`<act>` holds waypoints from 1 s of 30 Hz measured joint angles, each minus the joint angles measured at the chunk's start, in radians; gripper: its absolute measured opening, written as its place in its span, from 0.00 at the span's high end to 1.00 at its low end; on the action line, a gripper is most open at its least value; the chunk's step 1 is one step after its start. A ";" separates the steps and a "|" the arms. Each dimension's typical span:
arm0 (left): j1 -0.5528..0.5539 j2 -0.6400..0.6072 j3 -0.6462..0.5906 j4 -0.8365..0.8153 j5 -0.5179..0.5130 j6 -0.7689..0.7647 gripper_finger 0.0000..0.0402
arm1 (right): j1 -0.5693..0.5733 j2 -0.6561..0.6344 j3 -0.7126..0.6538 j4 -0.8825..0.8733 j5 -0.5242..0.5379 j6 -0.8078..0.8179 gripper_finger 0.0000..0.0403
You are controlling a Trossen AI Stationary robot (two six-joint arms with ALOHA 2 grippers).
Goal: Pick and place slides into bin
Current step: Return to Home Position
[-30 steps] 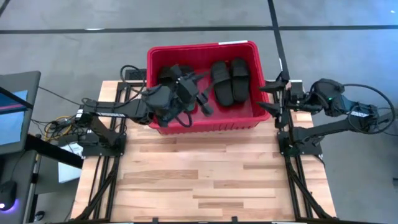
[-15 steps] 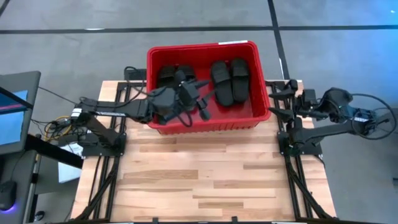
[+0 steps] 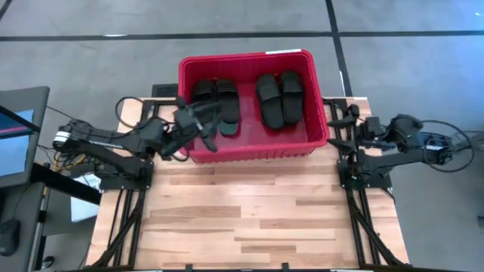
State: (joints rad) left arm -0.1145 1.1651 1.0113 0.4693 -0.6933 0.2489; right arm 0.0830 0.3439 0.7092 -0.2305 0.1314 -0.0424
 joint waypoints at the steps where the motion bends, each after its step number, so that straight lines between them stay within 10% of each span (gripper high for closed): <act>1: -0.003 -0.023 -0.037 0.017 0.001 -0.001 0.61 | 0.000 -0.001 -0.015 0.006 -0.001 0.007 0.40; 12: -0.002 -0.225 -0.361 0.222 0.098 -0.143 0.61 | 0.000 -0.126 -0.147 0.063 -0.002 0.095 0.40; 18: -0.002 -0.321 -0.379 0.149 -0.182 -0.423 0.61 | 0.000 -0.209 -0.147 0.062 0.022 0.238 0.40; 26: -0.005 -0.445 -0.379 -0.340 -0.491 -1.034 0.61 | -0.001 -0.321 -0.147 -0.065 0.279 0.565 0.40; 30: -0.025 -0.454 -0.379 -0.394 -0.460 -0.899 0.61 | 0.000 -0.341 -0.147 -0.050 0.131 0.358 0.40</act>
State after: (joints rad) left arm -0.1390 0.7106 0.6327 0.0756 -1.1530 -0.6499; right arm 0.0825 0.0030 0.5622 -0.2806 0.2625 0.3157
